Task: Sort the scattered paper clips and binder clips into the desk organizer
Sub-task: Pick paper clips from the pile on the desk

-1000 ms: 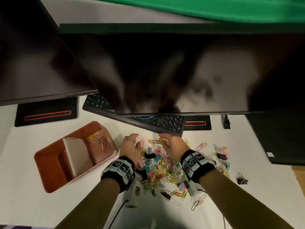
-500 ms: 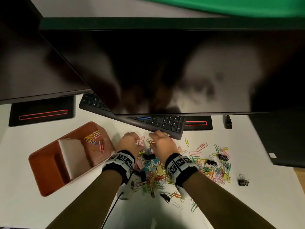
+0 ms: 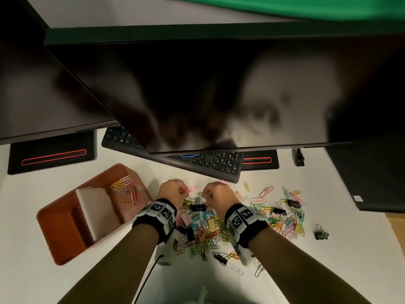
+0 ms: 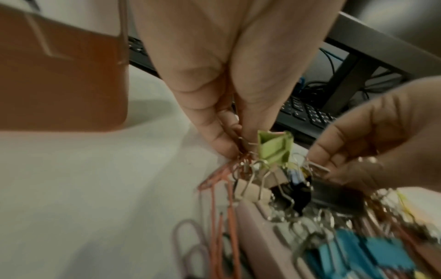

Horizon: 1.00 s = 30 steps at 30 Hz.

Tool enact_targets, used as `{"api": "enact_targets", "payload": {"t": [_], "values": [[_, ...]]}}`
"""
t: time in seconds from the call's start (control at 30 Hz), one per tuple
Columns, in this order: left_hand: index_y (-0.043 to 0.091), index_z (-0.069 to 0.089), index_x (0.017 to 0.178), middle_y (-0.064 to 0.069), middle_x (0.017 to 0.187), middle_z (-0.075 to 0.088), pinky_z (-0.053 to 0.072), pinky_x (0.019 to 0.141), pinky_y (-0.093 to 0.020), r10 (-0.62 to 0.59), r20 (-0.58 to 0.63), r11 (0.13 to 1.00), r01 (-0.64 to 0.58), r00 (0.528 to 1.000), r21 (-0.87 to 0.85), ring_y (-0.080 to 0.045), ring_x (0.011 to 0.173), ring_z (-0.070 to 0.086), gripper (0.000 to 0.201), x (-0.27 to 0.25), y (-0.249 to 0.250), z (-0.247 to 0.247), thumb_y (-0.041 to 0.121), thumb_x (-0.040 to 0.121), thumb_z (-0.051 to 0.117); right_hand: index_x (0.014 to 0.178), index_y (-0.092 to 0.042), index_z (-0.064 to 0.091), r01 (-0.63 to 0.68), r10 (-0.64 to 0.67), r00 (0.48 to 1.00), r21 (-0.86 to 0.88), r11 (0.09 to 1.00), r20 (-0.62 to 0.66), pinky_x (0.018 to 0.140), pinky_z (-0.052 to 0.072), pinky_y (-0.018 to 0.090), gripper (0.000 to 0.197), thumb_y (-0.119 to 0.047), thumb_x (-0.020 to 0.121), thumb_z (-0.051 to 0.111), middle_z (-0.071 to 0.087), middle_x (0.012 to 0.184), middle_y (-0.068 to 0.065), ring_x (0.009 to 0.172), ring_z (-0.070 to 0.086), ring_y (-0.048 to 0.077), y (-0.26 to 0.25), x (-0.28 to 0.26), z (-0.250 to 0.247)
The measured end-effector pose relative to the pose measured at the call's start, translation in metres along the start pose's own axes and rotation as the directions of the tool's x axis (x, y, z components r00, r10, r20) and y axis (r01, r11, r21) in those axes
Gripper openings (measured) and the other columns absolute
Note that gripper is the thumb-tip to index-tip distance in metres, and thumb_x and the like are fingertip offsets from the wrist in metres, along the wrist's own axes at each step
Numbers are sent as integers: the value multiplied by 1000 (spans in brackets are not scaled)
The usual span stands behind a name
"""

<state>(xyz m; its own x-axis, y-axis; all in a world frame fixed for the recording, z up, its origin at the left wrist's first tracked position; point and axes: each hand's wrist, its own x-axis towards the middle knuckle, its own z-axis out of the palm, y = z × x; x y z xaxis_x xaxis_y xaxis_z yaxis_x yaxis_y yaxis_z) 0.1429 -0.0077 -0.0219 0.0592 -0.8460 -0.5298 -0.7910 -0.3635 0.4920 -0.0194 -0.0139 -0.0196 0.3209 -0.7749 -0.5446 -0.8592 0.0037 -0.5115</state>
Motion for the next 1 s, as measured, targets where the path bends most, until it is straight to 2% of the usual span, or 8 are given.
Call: {"api": "enact_targets", "payload": {"t": [0.2, 0.33, 0.47, 0.57, 0.67, 0.8, 0.9, 1.0], "values": [[11, 69, 73, 5, 66, 60, 44, 68, -21, -60, -70, 948, 34, 996, -318, -15, 69, 55, 7, -10, -1, -13, 6, 73, 74, 102, -9, 67, -5, 12, 999, 125, 992, -53, 73, 40, 15, 23, -2, 84, 55, 68, 103, 8, 91, 60, 19, 2, -16, -8], [23, 64, 65, 0, 66, 61, 47, 62, -15, -14, -79, 874, -27, 997, -485, -13, 62, 54, 24, -26, 3, -33, 3, 71, 76, 99, -11, 69, 44, -2, 983, 225, 973, -183, 82, 50, 21, 18, -4, 84, 61, 69, 97, 7, 85, 62, 17, -4, -32, -17], [16, 65, 69, -9, 69, 60, 47, 58, -21, 0, -134, 780, -84, 991, -621, -17, 60, 56, 21, -53, 7, -59, -3, 71, 74, 100, -12, 69, 144, -78, 964, 249, 958, -256, 66, 37, -3, 17, -8, 85, 63, 59, 87, -4, 68, 49, -5, -23, -47, -32], [3, 66, 77, -12, 71, 59, 44, 48, -9, 3, -174, 741, -119, 985, -661, -2, 49, 56, 11, -77, 1, -80, -6, 73, 71, 96, -12, 70, 235, -152, 942, 264, 935, -299, 64, 36, -3, 15, -7, 84, 65, 58, 80, -7, 64, 46, -10, -48, -54, -37], [6, 64, 72, -13, 70, 56, 45, 50, -9, 12, -168, 738, -122, 986, -663, 1, 48, 56, 17, -92, -12, -84, -9, 73, 69, 93, -14, 71, 297, -216, 921, 228, 927, -323, 63, 36, -3, 13, -7, 82, 66, 57, 75, -8, 62, 46, -9, -72, -55, -33], [16, 65, 67, -12, 69, 56, 51, 55, -16, -2, -135, 721, -92, 991, -687, -14, 58, 58, 27, -97, -27, -65, -10, 72, 69, 93, -12, 71, 334, -259, 906, 189, 924, -334, 63, 36, -2, 14, -6, 81, 67, 57, 77, -6, 63, 45, -10, -86, -56, -22], [25, 68, 61, -1, 63, 58, 54, 67, -37, -25, -122, 716, -68, 992, -695, -23, 66, 56, 35, -96, -33, -60, -8, 73, 70, 94, -10, 71, 318, -241, 909, 193, 928, -341, 64, 37, -2, 15, -5, 80, 68, 58, 79, -4, 64, 44, -10, -88, -57, -16], [17, 66, 69, -14, 73, 60, 52, 73, -44, -20, -164, 753, -93, 986, -651, -25, 71, 56, 23, -106, -36, -74, -6, 74, 70, 94, -11, 71, 331, -250, 902, 190, 924, -353, 65, 37, -1, 16, -5, 80, 68, 58, 80, -4, 65, 43, -10, -96, -57, -14]]}}
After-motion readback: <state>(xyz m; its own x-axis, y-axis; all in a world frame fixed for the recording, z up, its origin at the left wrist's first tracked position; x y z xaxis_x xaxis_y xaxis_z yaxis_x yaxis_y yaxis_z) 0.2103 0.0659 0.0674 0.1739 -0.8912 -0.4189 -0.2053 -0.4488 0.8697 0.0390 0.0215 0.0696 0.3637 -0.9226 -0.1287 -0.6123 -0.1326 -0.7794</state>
